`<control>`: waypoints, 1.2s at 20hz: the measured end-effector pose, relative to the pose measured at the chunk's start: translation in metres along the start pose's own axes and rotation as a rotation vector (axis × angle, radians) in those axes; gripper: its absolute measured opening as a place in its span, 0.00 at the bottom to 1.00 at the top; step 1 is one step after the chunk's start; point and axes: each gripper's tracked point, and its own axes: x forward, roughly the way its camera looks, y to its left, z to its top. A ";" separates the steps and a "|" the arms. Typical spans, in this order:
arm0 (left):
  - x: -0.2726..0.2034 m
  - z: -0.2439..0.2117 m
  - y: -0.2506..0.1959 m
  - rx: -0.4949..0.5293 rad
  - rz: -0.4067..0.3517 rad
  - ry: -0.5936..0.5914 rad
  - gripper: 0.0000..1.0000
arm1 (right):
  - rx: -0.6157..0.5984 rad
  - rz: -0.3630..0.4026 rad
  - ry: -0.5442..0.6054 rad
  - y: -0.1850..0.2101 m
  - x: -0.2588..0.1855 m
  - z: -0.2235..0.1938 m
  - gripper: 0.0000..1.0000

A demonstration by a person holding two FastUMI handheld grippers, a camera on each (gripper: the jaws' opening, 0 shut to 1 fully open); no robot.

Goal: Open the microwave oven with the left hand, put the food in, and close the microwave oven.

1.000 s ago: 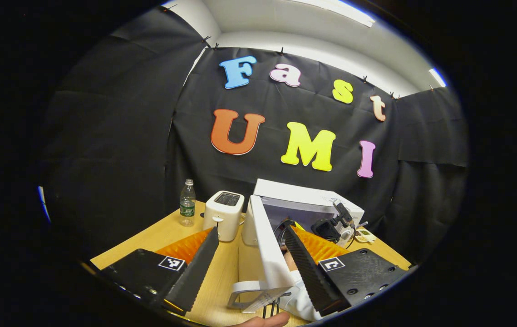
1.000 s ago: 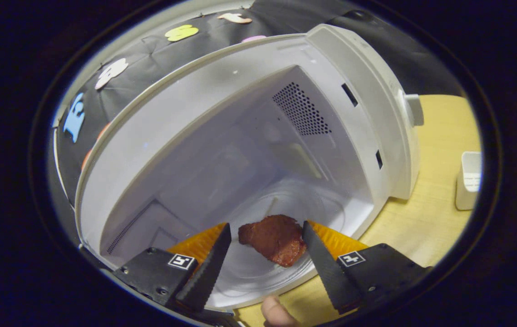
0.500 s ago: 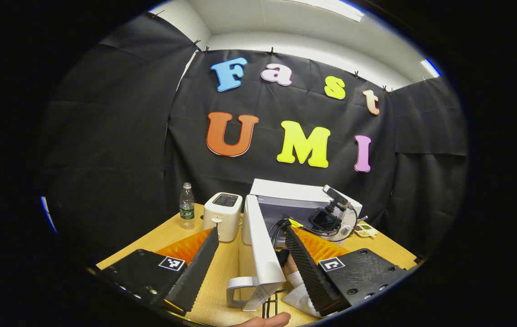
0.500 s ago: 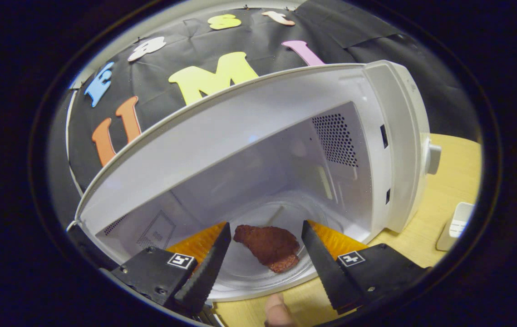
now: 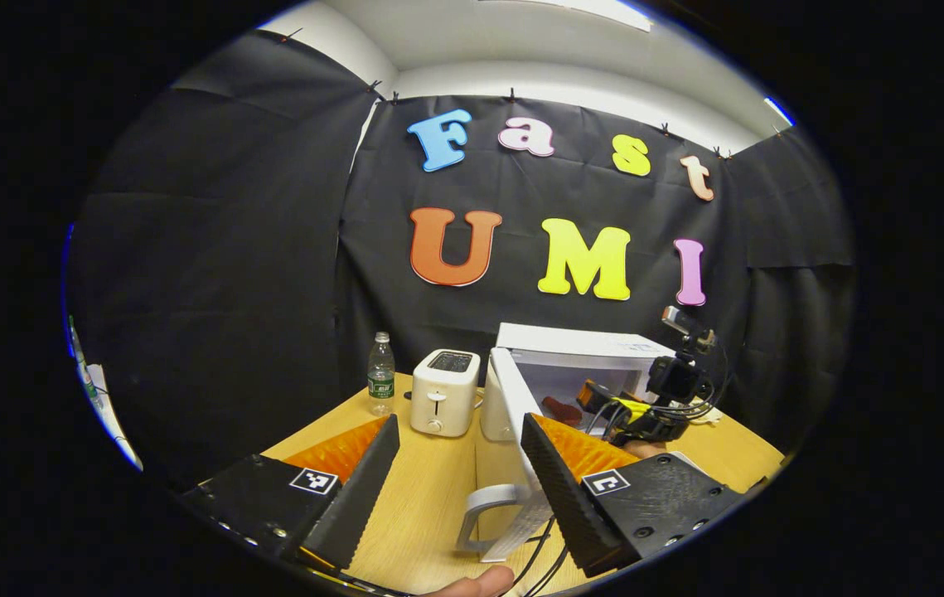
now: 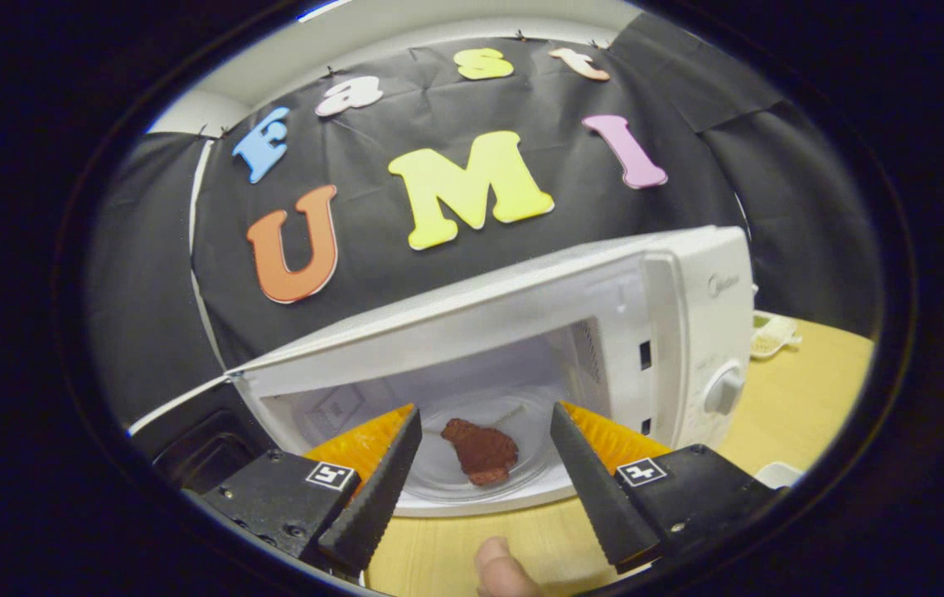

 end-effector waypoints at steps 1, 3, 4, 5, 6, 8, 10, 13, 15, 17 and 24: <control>-0.001 -0.002 0.002 -0.004 0.005 0.000 0.91 | -0.025 0.008 -0.016 -0.001 -0.013 0.013 0.99; -0.007 -0.003 0.007 0.002 0.012 -0.001 0.91 | -0.075 0.033 -0.049 -0.002 -0.043 0.038 0.99; -0.010 -0.003 0.008 0.013 0.018 -0.010 0.91 | -0.104 0.034 -0.068 -0.004 -0.058 0.052 0.99; -0.013 -0.001 0.016 0.020 0.037 -0.019 0.91 | -0.133 0.041 -0.085 -0.006 -0.076 0.064 1.00; -0.015 -0.002 0.020 0.024 0.046 -0.017 0.91 | -0.154 0.057 -0.106 -0.006 -0.094 0.076 1.00; -0.020 -0.007 0.021 0.024 0.044 -0.010 0.91 | -0.200 0.090 -0.153 -0.008 -0.131 0.102 1.00; -0.018 -0.010 0.026 0.029 0.049 -0.008 0.91 | -0.265 0.089 -0.211 -0.019 -0.172 0.129 1.00; -0.016 -0.020 0.034 0.036 0.069 0.013 0.80 | -0.303 0.121 -0.263 -0.033 -0.231 0.147 0.99; -0.017 -0.025 0.040 0.049 0.082 0.016 0.91 | -0.280 0.218 -0.228 -0.029 -0.265 0.142 0.99; -0.015 -0.029 0.046 0.047 0.103 0.010 0.89 | -0.250 0.245 -0.196 -0.042 -0.289 0.144 1.00; -0.002 -0.054 0.035 0.098 0.041 0.027 0.08 | -0.267 0.212 -0.209 -0.083 -0.334 0.164 1.00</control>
